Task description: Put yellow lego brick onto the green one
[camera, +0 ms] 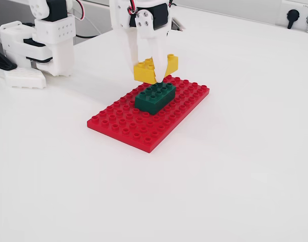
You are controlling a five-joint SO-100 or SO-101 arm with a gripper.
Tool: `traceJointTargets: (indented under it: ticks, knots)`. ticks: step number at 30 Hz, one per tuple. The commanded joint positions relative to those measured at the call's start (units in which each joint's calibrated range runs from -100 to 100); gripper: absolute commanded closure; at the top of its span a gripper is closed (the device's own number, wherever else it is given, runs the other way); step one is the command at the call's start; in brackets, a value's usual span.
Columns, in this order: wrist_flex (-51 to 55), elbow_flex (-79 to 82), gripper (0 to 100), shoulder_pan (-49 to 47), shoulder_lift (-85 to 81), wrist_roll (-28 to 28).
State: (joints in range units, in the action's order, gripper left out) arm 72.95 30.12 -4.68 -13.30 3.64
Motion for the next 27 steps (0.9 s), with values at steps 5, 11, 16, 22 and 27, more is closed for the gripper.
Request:
traceJointTargets:
  ticks: [5, 11, 16, 22, 27]
  knots:
    - [-0.4, 0.5, 85, 0.1, -0.1, -0.3]
    - [-0.4, -0.3, 85, 0.1, 4.0, -0.3]
    - [-2.4, -0.7, 85, 0.1, 9.1, -0.3]
    - [-1.4, -4.0, 85, 0.1, 9.6, -0.3]
    - [2.5, -8.8, 85, 0.1, 9.6, -0.3]
